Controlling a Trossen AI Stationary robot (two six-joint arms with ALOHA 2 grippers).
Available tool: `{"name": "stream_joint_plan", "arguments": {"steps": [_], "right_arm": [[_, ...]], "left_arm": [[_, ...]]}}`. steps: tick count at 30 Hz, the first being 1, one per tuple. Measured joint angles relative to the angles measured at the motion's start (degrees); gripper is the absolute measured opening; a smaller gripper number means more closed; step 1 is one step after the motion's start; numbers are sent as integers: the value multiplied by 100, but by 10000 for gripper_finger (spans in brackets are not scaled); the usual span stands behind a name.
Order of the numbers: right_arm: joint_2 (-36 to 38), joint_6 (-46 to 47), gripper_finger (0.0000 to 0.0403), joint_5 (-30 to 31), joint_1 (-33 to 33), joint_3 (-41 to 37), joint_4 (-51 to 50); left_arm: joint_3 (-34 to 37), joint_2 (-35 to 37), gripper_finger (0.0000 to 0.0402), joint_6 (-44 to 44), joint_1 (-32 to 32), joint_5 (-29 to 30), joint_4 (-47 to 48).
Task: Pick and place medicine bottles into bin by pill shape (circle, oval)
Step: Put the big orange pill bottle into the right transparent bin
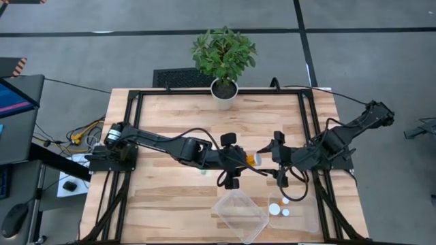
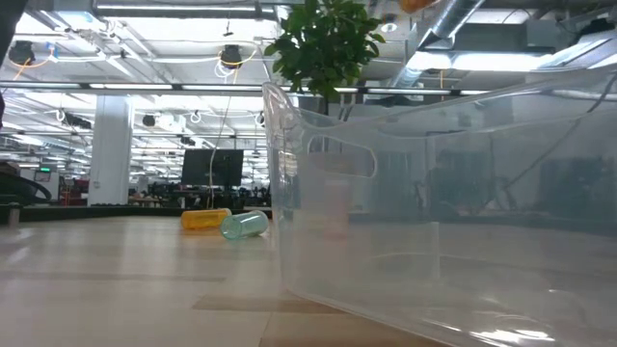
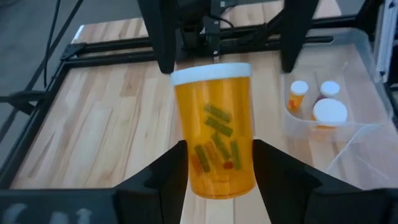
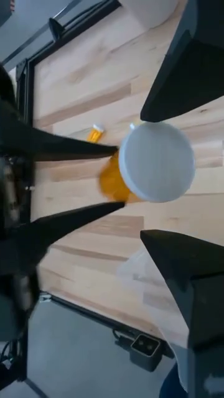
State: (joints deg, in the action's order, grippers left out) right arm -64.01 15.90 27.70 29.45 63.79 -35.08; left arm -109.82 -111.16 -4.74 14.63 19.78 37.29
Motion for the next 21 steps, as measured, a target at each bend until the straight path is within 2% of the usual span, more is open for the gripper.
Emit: {"name": "stream_joint_plan", "arguments": {"steps": [15, 21], "right_arm": [[-2, -53, 321, -144, -149, 0, 42], [-2, -53, 296, -216, -149, -2, 52]], "left_arm": [[-2, 66, 162, 210, 2, -28, -206], [-2, 66, 162, 263, 4, -1, -258]]}}
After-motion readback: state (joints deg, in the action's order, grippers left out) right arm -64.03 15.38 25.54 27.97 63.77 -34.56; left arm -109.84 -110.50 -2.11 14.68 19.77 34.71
